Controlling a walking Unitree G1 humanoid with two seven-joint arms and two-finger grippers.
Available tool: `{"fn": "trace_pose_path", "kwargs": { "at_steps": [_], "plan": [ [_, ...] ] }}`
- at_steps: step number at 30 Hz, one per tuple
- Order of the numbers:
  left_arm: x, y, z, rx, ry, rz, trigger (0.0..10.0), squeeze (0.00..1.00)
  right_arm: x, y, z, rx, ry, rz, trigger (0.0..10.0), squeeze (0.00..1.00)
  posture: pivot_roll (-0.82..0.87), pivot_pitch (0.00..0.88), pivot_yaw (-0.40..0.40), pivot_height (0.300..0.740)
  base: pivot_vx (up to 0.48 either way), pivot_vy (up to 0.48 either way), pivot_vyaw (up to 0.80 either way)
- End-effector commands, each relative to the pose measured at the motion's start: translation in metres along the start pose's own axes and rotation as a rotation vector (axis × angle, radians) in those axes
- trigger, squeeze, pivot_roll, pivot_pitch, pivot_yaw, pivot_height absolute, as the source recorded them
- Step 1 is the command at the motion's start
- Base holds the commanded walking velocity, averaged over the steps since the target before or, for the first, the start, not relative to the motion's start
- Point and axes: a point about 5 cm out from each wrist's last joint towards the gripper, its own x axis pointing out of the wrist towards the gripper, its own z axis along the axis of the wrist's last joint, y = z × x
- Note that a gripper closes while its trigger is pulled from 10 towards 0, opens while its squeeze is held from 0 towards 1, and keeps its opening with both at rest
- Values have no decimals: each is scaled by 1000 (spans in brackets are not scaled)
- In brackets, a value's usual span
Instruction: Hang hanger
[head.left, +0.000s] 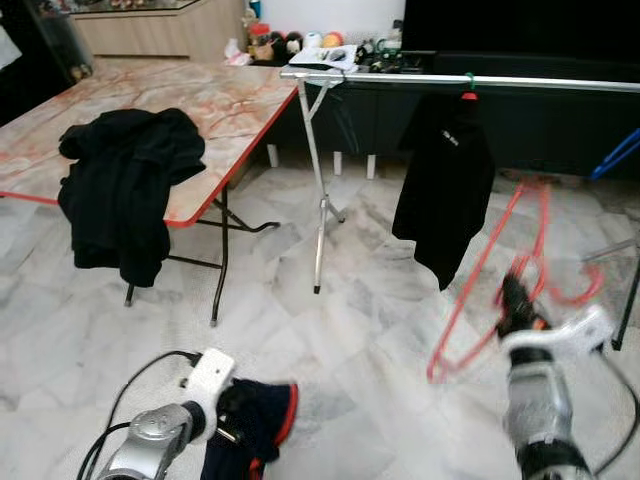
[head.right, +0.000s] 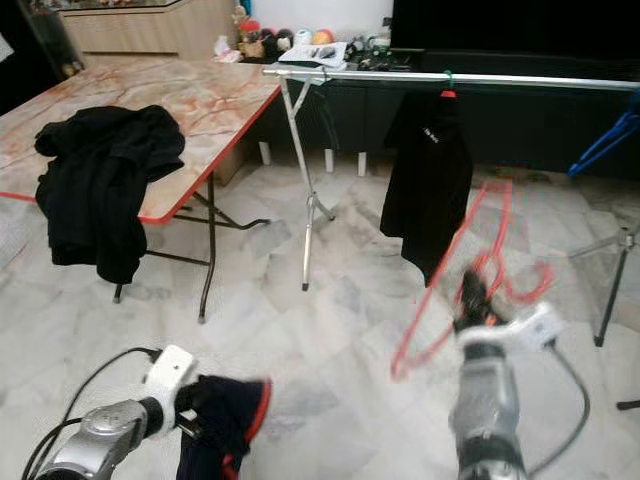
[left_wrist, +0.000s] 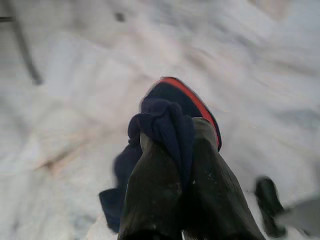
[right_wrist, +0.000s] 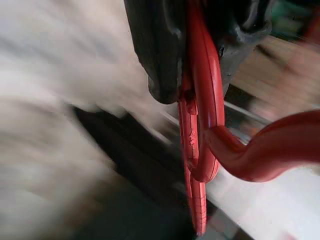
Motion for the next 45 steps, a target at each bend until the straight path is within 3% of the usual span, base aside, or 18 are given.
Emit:
{"fn": "trace_pose_path", "kwargs": {
  "at_steps": [1,2,4,10,11,12,13,14,15,16,19,21,22,26,34,36,39,45],
  "plan": [
    [-2,5,3,-31,-75,79,8471,0,-9,-16,-15,-127,101,-135,10000,0,114,97,79,740,0,0,0],
    [-3,5,4,-40,-97,94,10000,0,-15,-24,-22,-145,140,-201,10000,0,106,97,76,740,0,0,0],
    [-6,6,11,-83,-184,137,10000,0,-36,-45,-47,-165,272,-343,10000,0,108,99,75,740,0,0,0],
    [-14,8,14,-119,-288,237,10000,0,-64,-57,-78,-190,387,-423,10000,0,110,94,63,740,0,0,0],
    [-16,8,14,-126,-304,251,10000,0,-68,-56,-83,-277,420,-398,10000,0,109,94,61,740,0,0,0],
    [-18,5,13,-135,-329,262,10000,0,-77,-56,-95,-527,514,-340,10000,0,99,96,56,740,0,0,0],
    [-19,3,13,-133,-338,265,10000,0,-81,-56,-99,-623,549,-319,10000,0,94,95,54,740,0,0,0],
    [-19,3,13,-133,-338,265,10000,0,-81,-56,-99,-623,549,-319,10000,0,94,95,54,740,0,0,0],
    [-20,-1,14,-143,-359,272,10000,0,-89,-59,-105,-745,593,-290,10000,0,92,97,49,740,0,0,0],
    [-21,-3,14,-142,-370,278,10000,0,-94,-63,-107,-793,612,-287,10000,0,90,98,46,740,0,0,0],
    [-23,-6,15,-145,-381,295,10000,0,-107,-80,-104,-760,635,-396,10000,0,91,102,44,740,0,0,0],
    [-24,-7,15,-141,-381,295,10000,0,-112,-86,-103,-819,650,-396,10000,0,93,104,44,740,0,0,0],
    [-25,-7,14,-144,-382,296,10000,0,-116,-89,-103,-906,678,-364,10000,0,90,104,45,740,0,0,0],
    [-29,-8,12,-132,-377,295,10000,0,-125,-91,-109,-1070,732,-267,10000,0,80,103,47,740,0,0,0],
    [-37,-3,12,-126,-387,312,10000,0,-137,-111,-98,-1096,751,-306,10000,0,76,73,53,740,0,0,0],
    [-39,-3,11,-127,-388,312,10000,0,-142,-115,-97,-1012,754,-353,10000,0,72,58,59,740,0,0,0],
    [-44,-2,7,-124,-378,313,10000,0,-150,-119,-101,-773,735,-456,10000,0,72,17,75,740,0,0,0],
    [-53,1,4,-121,-374,318,10000,0,-162,-122,-106,-772,761,-459,10000,0,74,12,85,740,0,0,0]
  ]
}}
